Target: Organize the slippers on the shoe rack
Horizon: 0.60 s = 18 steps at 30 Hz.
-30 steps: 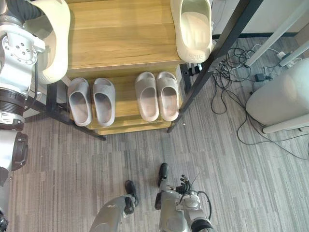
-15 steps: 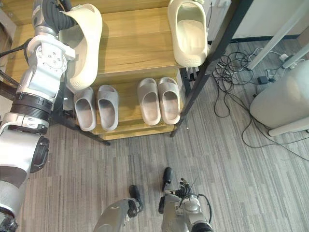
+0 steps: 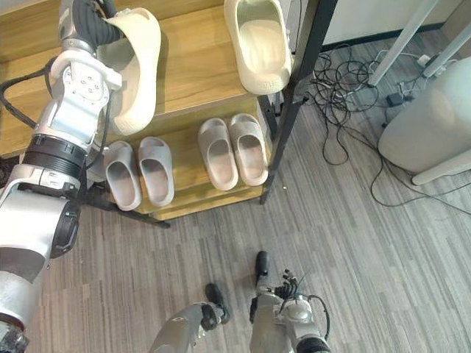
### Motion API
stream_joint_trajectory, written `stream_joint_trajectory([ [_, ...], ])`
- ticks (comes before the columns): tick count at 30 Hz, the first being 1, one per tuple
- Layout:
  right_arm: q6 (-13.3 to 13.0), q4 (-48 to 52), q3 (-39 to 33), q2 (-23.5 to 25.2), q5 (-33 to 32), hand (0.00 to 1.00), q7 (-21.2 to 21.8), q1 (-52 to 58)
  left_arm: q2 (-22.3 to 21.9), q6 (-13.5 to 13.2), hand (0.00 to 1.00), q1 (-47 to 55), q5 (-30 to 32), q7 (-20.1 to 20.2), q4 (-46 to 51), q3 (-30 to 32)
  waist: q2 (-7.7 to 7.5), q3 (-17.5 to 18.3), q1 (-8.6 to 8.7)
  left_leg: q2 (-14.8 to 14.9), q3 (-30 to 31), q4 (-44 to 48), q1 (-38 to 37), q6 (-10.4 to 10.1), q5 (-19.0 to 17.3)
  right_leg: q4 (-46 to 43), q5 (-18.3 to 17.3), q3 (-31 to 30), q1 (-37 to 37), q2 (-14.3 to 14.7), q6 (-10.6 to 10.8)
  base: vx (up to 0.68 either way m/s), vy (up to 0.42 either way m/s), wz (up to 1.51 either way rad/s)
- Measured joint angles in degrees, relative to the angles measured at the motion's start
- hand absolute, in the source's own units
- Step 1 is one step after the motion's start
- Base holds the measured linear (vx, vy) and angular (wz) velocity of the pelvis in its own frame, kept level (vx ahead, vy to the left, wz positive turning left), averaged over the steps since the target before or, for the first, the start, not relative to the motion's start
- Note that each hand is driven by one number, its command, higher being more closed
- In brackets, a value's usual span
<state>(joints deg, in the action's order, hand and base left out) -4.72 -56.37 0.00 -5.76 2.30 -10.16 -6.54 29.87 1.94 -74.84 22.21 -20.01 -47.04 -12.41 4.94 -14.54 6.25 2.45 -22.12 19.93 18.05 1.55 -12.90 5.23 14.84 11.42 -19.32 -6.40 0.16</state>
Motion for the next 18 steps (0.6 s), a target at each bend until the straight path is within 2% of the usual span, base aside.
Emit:
stream_joint_trajectory([
  [6,0.0,0.7,-1.1,-0.5,-0.1,0.00,-0.6,-0.2,0.1,0.1,1.00,-2.0,-0.1,-0.1,-2.5,0.0,0.64,-0.2,0.28,0.1,-2.3,0.6,0.2,0.3,-1.0,0.1,0.0,-2.5,-1.2,0.0,0.0,0.01,0.074,-0.18],
  [13,-0.1,0.6,-2.0,-0.5,-0.1,0.00,-1.3,-0.9,0.2,0.0,1.00,-4.6,-0.5,-1.1,-3.7,0.1,1.21,-0.3,0.78,0.1,-2.5,1.3,1.9,0.6,-1.4,0.1,0.4,-2.8,-2.7,0.0,0.1,0.02,0.061,-0.04],
  [14,-0.1,0.6,-2.0,-0.5,-0.1,0.00,-1.3,-1.0,0.3,0.0,0.00,-4.8,-0.6,-1.1,-3.8,0.1,1.29,-0.4,0.81,0.1,-2.5,1.3,1.9,0.6,-1.4,0.1,0.4,-2.8,-2.7,0.0,0.2,0.03,0.054,-0.01],
  [18,-0.1,0.5,-2.1,-0.5,-0.1,0.00,-1.3,-1.5,0.3,0.0,0.00,-5.6,-1.1,-1.2,-4.3,0.1,1.79,-0.7,1.18,0.0,-2.6,1.3,1.9,0.8,-1.8,0.1,0.7,-3.2,-2.8,0.0,0.6,0.03,0.058,-0.02],
])
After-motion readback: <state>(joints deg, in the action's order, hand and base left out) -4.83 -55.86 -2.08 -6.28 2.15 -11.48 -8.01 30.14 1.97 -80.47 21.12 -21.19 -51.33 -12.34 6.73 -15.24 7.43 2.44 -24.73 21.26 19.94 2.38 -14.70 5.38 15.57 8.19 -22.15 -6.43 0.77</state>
